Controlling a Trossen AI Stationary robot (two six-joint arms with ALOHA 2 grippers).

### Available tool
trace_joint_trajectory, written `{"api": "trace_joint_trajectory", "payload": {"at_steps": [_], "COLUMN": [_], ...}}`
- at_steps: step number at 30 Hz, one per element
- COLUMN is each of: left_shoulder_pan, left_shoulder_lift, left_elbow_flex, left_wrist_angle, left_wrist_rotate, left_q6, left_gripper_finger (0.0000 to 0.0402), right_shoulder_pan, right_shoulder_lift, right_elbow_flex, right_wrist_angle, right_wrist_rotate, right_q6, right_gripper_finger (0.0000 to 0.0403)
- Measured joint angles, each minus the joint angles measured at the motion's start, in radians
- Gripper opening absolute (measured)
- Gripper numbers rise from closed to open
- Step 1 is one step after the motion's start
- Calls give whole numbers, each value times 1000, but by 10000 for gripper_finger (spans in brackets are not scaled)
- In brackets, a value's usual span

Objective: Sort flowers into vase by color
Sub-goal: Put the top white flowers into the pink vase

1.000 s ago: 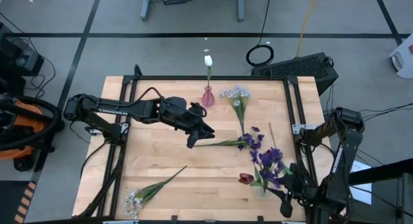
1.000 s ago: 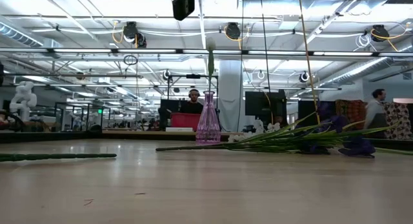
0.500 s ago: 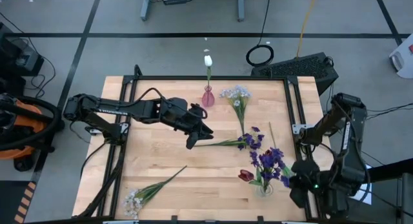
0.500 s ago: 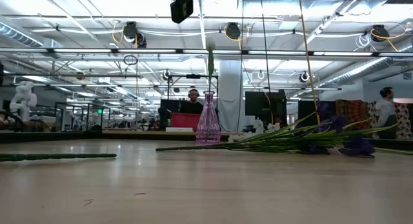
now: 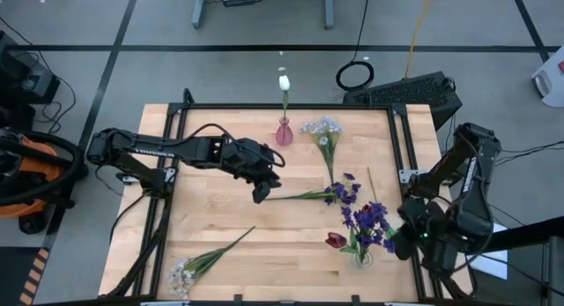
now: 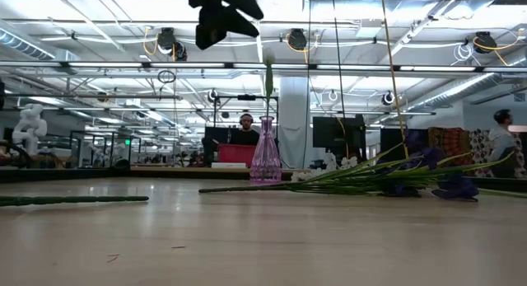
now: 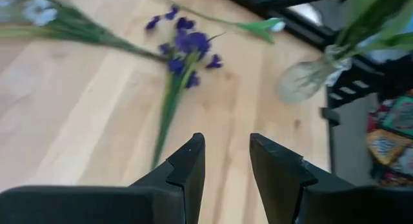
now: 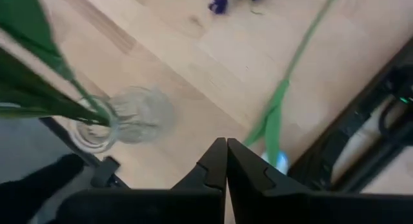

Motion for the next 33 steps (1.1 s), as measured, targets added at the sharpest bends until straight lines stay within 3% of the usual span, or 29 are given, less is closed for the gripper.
{"api": "trace_joint_trajectory", "payload": {"at_steps": [8, 19, 27, 33], "left_shoulder_pan": [-8, -30, -76, -107], "left_shoulder_lift": [6, 7, 7, 7], "left_elbow_flex": [0, 0, 0, 0], "left_wrist_angle": [11, 2, -83, -170], "left_wrist_rotate": [-31, -31, -92, -130], "left_q6": [74, 148, 25, 16], "left_gripper_finger": [128, 127, 127, 127], "right_shoulder_pan": [-63, -177, -280, -371], "right_shoulder_lift": [0, -33, -196, -349], "right_elbow_flex": [0, -26, -144, -243], "right_wrist_angle": [-63, -89, -52, 2], "right_wrist_rotate": [-170, -167, -20, 77], "right_q6": [-15, -62, -119, -112], "right_gripper_finger": [1, 0, 0, 0]}}
